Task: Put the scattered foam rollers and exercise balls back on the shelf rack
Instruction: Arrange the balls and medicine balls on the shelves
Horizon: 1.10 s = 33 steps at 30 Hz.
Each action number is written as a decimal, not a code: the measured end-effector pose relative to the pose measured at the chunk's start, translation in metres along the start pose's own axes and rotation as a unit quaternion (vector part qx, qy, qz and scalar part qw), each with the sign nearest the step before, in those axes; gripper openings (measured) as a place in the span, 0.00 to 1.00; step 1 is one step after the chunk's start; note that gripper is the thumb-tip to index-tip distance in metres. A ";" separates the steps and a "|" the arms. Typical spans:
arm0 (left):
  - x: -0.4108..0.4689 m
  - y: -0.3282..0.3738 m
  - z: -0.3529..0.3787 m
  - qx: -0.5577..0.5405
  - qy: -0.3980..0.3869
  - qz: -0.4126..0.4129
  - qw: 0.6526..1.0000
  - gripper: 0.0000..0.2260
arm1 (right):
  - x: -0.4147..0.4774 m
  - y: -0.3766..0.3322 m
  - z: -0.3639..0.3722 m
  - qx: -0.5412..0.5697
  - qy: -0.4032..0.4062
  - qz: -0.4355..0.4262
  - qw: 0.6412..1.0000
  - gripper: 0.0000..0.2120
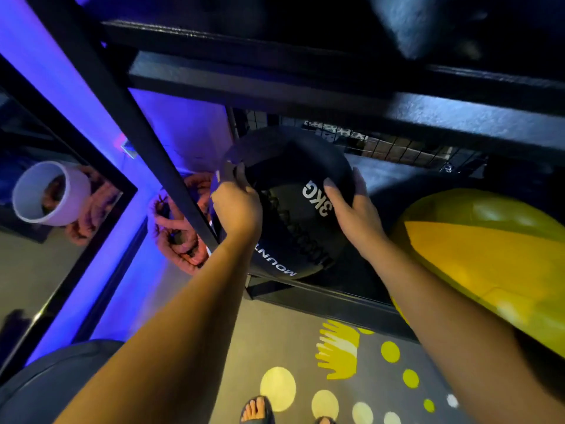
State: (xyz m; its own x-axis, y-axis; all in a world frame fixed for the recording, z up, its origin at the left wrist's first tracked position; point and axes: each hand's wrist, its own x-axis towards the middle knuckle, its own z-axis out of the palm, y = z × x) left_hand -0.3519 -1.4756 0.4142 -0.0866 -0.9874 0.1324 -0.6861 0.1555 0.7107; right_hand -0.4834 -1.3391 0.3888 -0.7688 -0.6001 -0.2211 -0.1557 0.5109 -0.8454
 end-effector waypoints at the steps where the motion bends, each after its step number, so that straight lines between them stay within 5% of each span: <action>1: -0.002 0.004 -0.001 -0.030 0.018 -0.008 0.999 0.15 | 0.001 -0.004 0.000 -0.024 -0.012 0.011 1.000 0.38; 4: 0.004 0.025 0.009 -0.131 -0.033 0.001 0.991 0.13 | -0.010 0.004 -0.004 -0.021 0.020 0.044 0.999 0.41; 6: 0.012 0.051 0.022 -0.087 -0.105 0.116 0.984 0.13 | -0.022 0.029 -0.001 0.076 0.040 0.102 0.991 0.41; 9: 0.008 0.088 0.040 0.057 -0.239 0.315 0.917 0.14 | -0.039 0.058 0.023 0.293 -0.032 0.268 0.917 0.38; 12: 0.003 0.091 0.051 0.150 -0.335 0.390 0.845 0.15 | -0.049 0.057 0.048 0.365 -0.102 0.318 0.869 0.33; 16: -0.005 0.087 0.059 0.166 -0.410 0.415 0.795 0.15 | -0.052 0.047 0.035 0.058 0.000 0.157 0.986 0.36; 18: -0.010 0.087 0.058 0.087 -0.450 0.412 0.788 0.14 | -0.043 0.037 0.009 0.022 0.055 0.036 0.998 0.41; 20: -0.013 0.076 0.048 -0.023 -0.406 0.412 0.815 0.18 | -0.028 0.027 -0.011 -0.085 0.091 -0.098 0.987 0.43; 24: -0.018 -0.010 0.023 -0.105 -0.117 0.212 0.965 0.18 | -0.003 0.017 -0.017 -0.123 0.003 -0.131 0.984 0.44; 26: -0.026 -0.071 0.020 -0.075 -0.114 0.026 0.990 0.20 | 0.001 0.022 -0.012 -0.151 -0.022 -0.104 0.983 0.46; 28: -0.032 -0.106 0.024 -0.184 -0.203 -0.156 0.949 0.32 | 0.002 0.022 -0.008 -0.163 -0.003 -0.092 0.982 0.41; 30: -0.032 -0.123 0.038 -0.264 -0.225 -0.235 0.908 0.43 | 0.006 0.020 -0.005 -0.187 0.028 -0.083 0.979 0.31; 33: -0.033 -0.117 0.038 -0.340 -0.249 -0.259 0.869 0.34 | 0.013 0.020 -0.005 -0.234 0.058 -0.123 0.963 0.23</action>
State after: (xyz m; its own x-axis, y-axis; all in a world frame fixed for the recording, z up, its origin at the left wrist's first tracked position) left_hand -0.2964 -1.4623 0.3000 -0.3123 -0.7939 -0.5217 -0.1546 -0.4994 0.8525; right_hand -0.4994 -1.3332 0.3713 -0.7327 -0.6796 0.0369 -0.5837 0.5996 -0.5476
